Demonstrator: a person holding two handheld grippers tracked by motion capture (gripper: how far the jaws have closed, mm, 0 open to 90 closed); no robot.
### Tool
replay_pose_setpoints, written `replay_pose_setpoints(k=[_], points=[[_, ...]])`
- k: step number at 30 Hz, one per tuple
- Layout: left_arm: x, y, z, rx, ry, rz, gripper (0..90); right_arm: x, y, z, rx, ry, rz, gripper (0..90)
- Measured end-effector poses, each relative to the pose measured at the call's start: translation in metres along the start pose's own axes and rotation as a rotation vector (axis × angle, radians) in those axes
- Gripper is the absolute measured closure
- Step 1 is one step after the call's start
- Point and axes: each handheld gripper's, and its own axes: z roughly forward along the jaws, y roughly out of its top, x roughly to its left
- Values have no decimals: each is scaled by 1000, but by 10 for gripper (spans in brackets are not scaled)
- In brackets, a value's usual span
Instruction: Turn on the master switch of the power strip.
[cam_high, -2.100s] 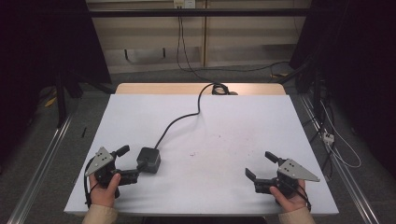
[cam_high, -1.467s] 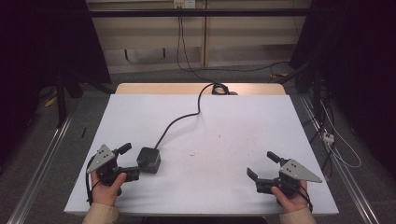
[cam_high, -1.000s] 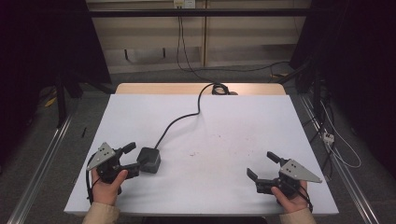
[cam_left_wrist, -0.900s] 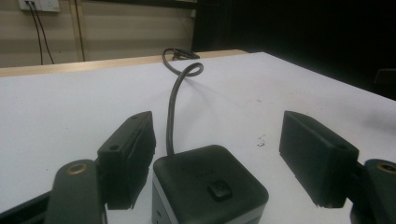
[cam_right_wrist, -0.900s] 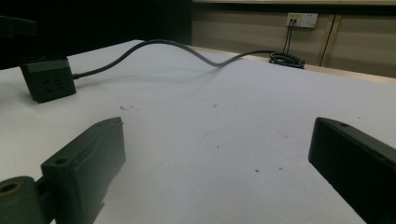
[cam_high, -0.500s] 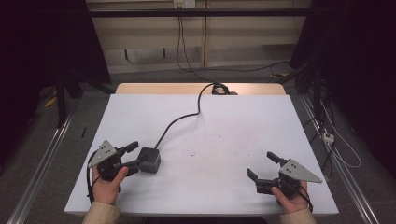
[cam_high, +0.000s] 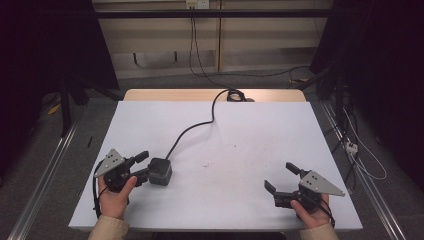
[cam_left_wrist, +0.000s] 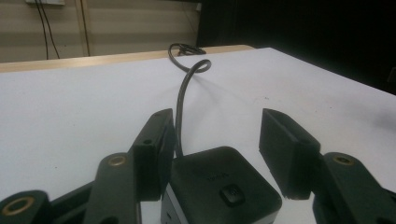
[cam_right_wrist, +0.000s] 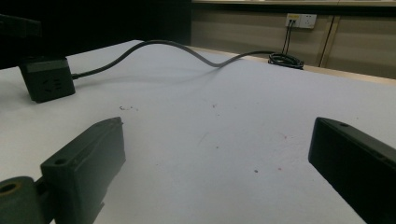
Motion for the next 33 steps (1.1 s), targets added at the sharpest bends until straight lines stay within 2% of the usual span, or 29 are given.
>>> replay_pose_setpoints(k=[9,16,19,33], points=[[1,-1,1,18,-1,6,505,0,0,0,0,0,0,35],[1,-1,-1,26,-2,10,576,0,0,0,0,1,0,36],[2,-2,-2,39,-6,10,625,0,0,0,0,2,-1,36],[1,-3,-3,63,-29,24,715,0,0,0,1,4,0,37]])
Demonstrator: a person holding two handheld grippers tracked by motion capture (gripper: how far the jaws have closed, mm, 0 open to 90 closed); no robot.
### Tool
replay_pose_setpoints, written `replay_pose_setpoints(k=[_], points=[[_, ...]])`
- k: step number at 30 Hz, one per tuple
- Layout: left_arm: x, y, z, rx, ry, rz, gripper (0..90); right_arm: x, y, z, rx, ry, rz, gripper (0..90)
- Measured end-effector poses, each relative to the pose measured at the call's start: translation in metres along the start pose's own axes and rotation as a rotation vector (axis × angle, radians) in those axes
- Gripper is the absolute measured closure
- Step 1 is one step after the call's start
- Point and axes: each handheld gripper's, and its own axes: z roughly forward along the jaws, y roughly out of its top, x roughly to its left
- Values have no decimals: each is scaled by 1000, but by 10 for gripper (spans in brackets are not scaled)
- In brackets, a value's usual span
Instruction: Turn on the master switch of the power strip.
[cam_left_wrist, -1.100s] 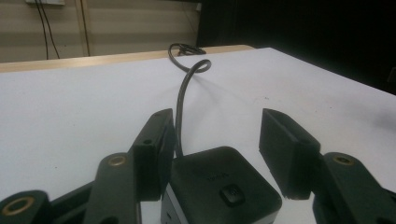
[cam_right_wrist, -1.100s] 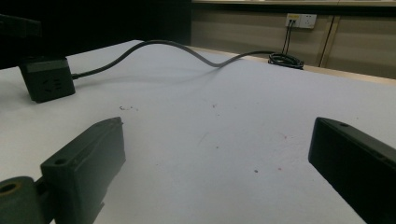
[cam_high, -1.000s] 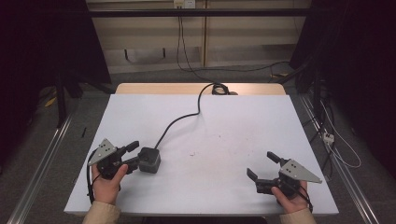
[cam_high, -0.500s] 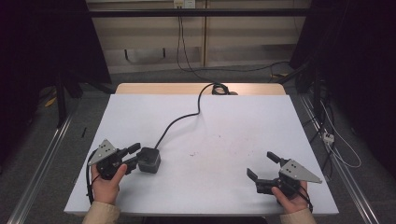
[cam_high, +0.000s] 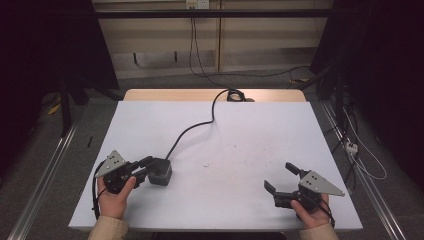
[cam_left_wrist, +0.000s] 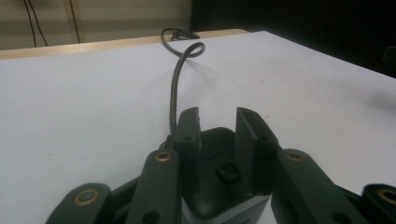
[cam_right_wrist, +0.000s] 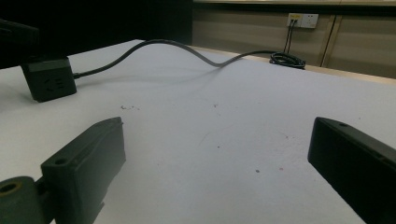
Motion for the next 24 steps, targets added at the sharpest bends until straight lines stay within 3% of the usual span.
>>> replay_pose_setpoints(k=[16,24], points=[[-2,-1,-2,16,-11,28,837,0,0,0,0,1,-2,39],[-1,-1,-3,34,-24,1,900,0,0,0,0,2,-2,39]])
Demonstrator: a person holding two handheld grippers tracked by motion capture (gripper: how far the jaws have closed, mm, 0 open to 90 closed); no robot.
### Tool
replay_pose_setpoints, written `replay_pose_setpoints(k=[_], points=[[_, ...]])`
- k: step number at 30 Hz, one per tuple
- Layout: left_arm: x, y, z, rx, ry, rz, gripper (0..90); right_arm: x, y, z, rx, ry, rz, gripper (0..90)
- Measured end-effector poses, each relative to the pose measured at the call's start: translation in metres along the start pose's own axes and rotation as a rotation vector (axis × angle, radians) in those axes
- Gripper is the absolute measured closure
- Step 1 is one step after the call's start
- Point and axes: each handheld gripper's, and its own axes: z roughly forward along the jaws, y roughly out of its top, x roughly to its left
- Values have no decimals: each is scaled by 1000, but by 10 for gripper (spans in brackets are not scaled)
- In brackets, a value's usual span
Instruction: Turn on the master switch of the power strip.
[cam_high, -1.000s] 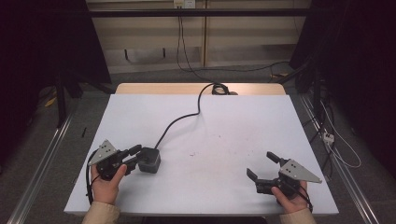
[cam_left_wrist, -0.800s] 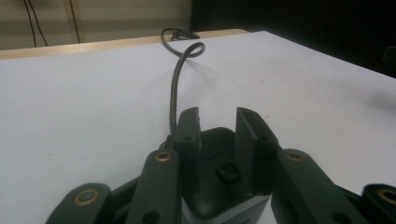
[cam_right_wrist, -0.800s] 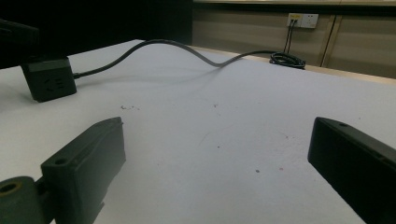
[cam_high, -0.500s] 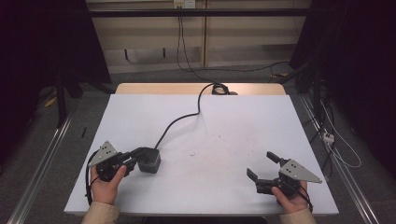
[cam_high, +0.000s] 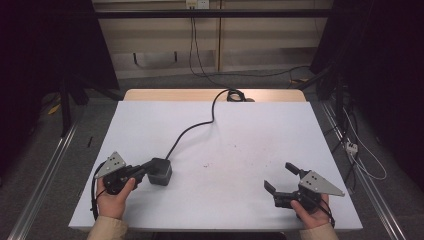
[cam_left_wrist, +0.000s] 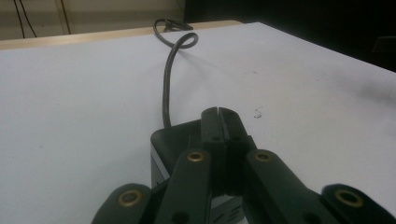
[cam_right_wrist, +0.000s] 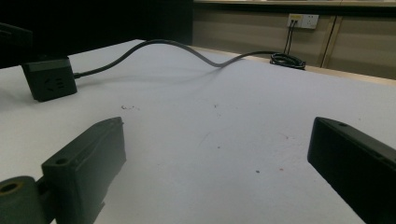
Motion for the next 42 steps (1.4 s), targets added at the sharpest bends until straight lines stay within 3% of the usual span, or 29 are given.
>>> replay_pose_setpoints(k=[10,42], points=[[0,-1,1,18,-17,-11,900,0,0,0,-1,-1,-2,39],[0,-4,6,56,-12,-15,900,1,0,0,-2,5,-8,42]])
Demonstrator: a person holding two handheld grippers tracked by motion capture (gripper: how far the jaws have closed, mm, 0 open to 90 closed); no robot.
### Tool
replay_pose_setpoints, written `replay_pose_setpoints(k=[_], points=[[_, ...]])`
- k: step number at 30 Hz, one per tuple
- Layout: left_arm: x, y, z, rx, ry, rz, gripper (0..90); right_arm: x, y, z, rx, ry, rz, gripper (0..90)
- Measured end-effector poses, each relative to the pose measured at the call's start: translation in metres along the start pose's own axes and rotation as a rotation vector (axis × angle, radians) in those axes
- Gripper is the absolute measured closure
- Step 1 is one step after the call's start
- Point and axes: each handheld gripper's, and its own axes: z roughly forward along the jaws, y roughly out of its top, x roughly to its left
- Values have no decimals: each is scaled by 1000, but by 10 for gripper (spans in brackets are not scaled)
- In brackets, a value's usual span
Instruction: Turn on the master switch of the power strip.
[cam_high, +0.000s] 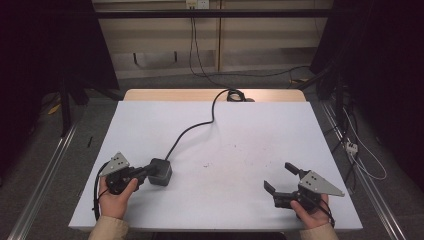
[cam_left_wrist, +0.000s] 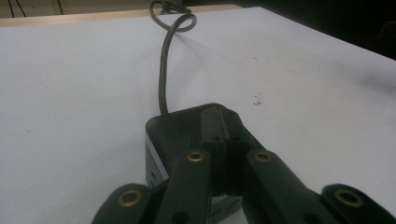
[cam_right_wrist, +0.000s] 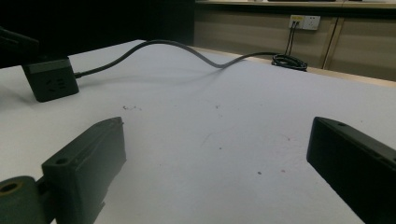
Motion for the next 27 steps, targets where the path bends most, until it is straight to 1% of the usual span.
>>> replay_pose_setpoints(k=[16,20,24,27], points=[[-3,-2,0,1,-4,-1,900,0,0,0,0,-2,0,42],[-4,-2,0,6,-3,12,900,-1,0,0,0,-3,1,42],[-4,-3,0,5,-1,2,900,0,0,0,0,-3,1,42],[-4,-3,0,5,0,4,900,-1,0,0,-1,-2,1,42]])
